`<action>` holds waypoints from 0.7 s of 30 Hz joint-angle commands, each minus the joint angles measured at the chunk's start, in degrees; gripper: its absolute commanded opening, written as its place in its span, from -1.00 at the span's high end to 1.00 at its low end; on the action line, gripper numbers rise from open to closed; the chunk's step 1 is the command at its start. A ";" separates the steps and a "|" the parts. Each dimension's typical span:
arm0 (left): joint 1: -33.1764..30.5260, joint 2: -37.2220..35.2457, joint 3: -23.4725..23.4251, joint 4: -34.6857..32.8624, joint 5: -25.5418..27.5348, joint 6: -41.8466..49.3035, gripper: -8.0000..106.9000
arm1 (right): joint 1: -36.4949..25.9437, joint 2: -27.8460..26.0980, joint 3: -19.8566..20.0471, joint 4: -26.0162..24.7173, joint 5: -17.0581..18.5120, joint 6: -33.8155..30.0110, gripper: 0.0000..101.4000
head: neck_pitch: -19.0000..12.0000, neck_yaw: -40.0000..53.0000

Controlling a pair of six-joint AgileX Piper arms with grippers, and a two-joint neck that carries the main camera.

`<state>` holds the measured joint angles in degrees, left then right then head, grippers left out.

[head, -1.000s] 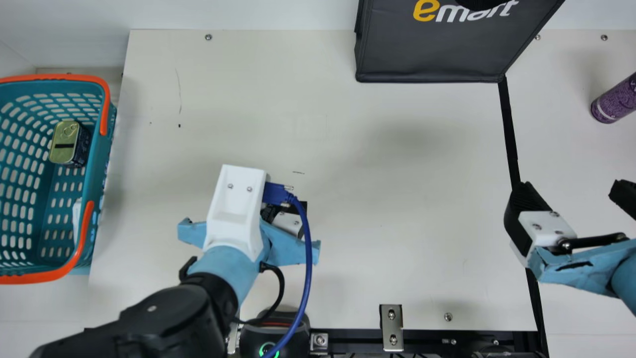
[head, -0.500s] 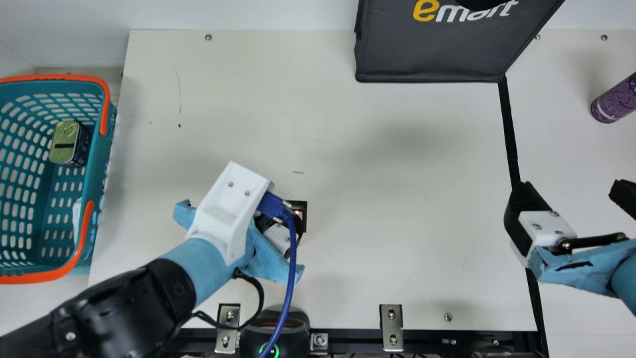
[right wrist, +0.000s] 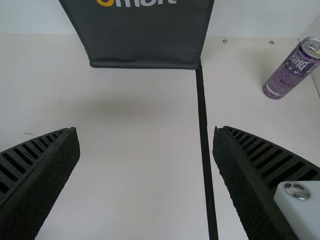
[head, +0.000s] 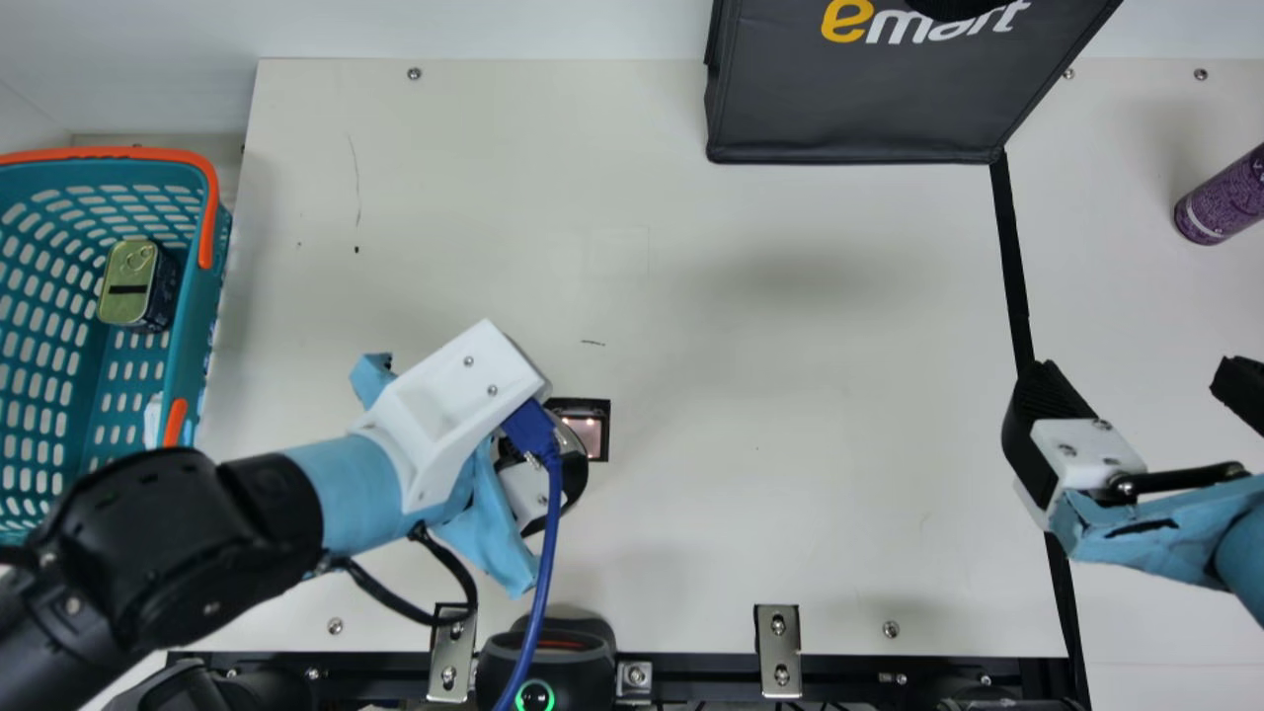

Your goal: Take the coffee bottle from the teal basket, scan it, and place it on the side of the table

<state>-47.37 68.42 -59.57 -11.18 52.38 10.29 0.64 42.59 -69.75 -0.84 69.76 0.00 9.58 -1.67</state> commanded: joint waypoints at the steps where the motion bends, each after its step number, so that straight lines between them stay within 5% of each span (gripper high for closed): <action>1: 3.56 0.50 -0.60 -6.09 1.78 19.68 1.00 | 0.00 0.00 0.00 0.00 0.00 0.00 -0.87 | -1.66 0.09; 21: 20.73 5.06 -3.69 -26.75 15.48 59.91 1.00 | 0.00 0.00 0.00 0.00 -0.06 0.00 -0.87 | -1.66 0.09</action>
<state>-27.23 73.36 -63.26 -36.43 66.95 64.89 0.64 42.59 -69.75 -0.84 69.71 0.00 9.58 -1.67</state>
